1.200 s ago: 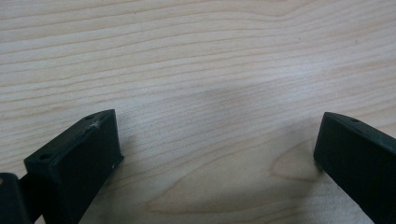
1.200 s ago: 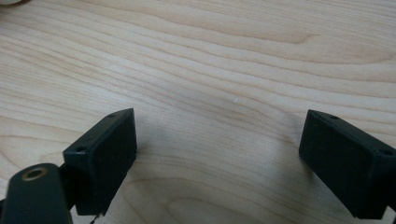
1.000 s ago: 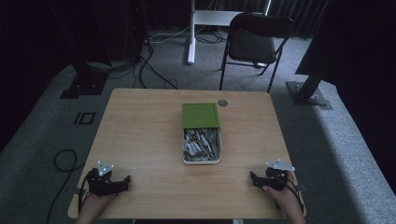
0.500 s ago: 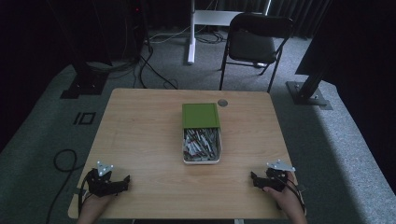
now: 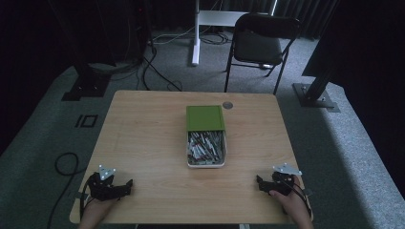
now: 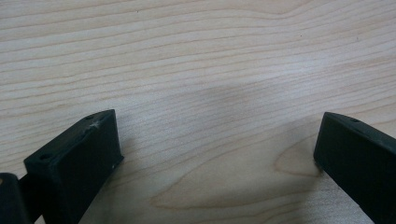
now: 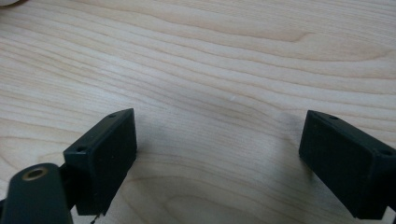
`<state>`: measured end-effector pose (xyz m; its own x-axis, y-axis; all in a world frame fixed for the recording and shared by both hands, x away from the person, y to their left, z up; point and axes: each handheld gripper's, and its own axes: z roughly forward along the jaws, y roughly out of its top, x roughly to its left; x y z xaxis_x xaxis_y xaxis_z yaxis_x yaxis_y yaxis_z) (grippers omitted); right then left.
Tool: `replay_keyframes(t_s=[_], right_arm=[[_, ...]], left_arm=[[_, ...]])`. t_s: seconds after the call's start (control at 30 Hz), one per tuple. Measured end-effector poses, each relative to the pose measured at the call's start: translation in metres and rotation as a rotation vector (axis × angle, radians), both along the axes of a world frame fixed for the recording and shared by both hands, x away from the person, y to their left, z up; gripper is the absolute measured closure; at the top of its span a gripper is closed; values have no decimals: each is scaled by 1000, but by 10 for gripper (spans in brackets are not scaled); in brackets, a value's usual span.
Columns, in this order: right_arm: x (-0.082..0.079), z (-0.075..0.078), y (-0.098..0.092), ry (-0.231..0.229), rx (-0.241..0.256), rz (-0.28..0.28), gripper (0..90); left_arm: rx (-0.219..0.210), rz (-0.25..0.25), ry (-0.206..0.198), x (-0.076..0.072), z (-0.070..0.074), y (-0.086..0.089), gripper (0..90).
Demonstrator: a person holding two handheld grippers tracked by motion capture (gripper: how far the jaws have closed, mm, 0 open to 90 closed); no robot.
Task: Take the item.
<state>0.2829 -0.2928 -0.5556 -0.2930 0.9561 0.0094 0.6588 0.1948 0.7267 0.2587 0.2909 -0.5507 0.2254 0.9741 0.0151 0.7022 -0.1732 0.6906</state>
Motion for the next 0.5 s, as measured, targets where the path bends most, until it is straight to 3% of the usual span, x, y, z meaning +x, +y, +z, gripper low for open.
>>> replay_keyframes(t_s=[0.2,0.5], right_arm=[[1,2,-1,-6,10,-45,111],[3,24,2,-46,1,-33,112]], left_arm=[[0,0,0,0,0,0,13],[0,0,0,0,0,0,13]])
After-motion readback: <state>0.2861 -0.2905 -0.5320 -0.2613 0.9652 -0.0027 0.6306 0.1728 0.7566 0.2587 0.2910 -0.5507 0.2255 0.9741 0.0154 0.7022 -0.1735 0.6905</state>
